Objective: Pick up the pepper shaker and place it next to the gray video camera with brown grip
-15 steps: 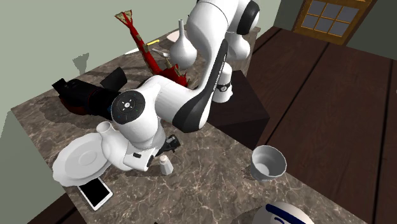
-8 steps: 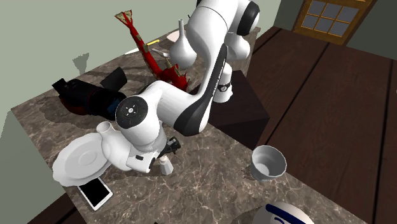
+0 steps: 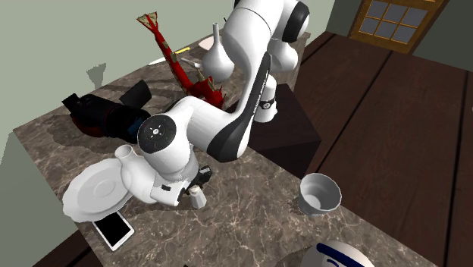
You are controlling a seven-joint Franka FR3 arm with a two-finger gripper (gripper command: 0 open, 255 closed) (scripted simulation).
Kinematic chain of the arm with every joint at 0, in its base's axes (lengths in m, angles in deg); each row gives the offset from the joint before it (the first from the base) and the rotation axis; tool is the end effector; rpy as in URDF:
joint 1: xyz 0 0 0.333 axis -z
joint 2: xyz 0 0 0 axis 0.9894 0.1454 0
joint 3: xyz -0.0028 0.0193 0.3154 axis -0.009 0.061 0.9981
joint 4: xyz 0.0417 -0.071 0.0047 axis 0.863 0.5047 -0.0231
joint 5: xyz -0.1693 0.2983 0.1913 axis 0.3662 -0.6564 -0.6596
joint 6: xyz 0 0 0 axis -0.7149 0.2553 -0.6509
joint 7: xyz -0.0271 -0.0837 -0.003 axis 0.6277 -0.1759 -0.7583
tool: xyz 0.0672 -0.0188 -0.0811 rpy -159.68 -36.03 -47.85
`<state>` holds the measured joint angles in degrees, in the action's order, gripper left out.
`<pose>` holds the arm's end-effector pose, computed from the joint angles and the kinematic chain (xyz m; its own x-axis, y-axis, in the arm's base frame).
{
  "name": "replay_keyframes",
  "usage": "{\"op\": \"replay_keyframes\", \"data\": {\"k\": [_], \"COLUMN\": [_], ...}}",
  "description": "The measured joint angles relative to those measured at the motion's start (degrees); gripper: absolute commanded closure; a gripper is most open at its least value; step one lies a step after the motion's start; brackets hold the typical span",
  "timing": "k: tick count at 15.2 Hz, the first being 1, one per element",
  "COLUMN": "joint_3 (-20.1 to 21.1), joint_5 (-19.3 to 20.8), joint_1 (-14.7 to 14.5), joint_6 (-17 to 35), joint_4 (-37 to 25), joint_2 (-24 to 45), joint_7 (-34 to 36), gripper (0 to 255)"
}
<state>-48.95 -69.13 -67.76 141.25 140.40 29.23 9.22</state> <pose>0.5165 -0.3913 0.3607 0.9487 0.2777 -0.1509 0.2676 -0.9598 -0.0842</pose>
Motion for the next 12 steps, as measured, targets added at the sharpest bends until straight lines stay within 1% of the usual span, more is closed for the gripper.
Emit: {"op": "replay_keyframes", "data": {"k": [7, 12], "joint_3": [0.0, -0.3], "joint_5": [0.1, 0.7], "joint_1": [-0.1, -0.2], "joint_6": [-0.2, -3.2], "joint_4": [0.0, -2.0], "joint_2": [-0.2, -1.4], "joint_7": [0.0, 0.3], "gripper": [255, 255]}}
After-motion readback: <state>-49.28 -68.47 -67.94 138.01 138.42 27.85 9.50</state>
